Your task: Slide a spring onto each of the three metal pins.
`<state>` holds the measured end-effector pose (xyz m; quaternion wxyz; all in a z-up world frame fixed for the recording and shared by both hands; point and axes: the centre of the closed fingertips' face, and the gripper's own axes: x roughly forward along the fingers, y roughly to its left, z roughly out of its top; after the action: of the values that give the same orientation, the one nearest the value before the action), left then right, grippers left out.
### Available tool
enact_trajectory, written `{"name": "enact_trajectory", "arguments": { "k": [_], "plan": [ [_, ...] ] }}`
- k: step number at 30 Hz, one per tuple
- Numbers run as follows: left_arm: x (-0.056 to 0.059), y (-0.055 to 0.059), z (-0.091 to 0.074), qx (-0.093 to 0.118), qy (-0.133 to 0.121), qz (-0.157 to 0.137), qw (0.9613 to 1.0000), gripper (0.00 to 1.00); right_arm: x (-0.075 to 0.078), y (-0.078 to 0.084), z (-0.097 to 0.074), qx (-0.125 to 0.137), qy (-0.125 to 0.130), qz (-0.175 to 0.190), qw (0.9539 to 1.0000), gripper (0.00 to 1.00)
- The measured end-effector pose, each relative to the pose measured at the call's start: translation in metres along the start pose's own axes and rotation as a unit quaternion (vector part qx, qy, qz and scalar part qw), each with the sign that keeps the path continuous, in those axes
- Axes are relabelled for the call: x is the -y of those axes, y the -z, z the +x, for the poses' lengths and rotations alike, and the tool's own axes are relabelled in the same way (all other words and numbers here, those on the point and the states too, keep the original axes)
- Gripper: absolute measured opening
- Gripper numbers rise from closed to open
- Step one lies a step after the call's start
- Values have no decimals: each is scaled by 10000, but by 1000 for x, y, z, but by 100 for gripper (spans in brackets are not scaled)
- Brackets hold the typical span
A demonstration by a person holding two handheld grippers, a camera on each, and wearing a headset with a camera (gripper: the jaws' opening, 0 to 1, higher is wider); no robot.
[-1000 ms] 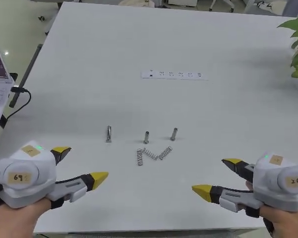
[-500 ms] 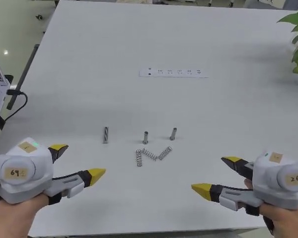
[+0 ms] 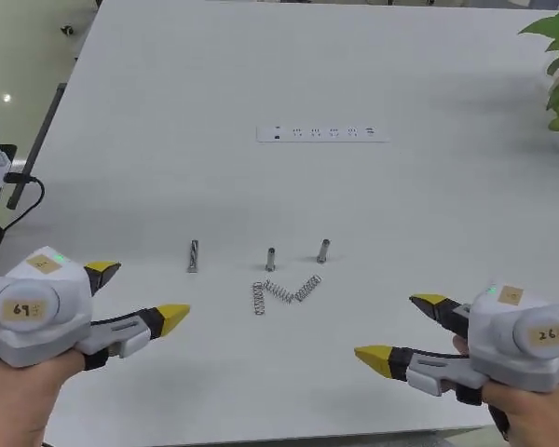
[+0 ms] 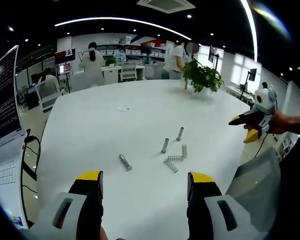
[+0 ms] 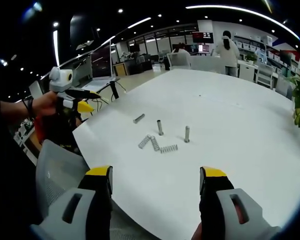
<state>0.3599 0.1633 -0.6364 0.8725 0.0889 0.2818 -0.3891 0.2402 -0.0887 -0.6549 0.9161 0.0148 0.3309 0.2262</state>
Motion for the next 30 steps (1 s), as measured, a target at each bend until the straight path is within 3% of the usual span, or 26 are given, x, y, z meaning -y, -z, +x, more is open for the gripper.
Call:
{"name": "enact_trajectory", "arguments": {
  "k": [8,16,30],
  "plan": [
    [-19,-12,11,-27,-13,168,9999,64,2,-2,-1,-5,9,-6,10000,69],
    [-35,-24,23,48,-12,145,9999,64,5,-2,-4,32,55,27,10000,69],
    [-52,-34,48,2,72,228,9997,63,6,1,-7,9,96,78,9999,69]
  ]
}}
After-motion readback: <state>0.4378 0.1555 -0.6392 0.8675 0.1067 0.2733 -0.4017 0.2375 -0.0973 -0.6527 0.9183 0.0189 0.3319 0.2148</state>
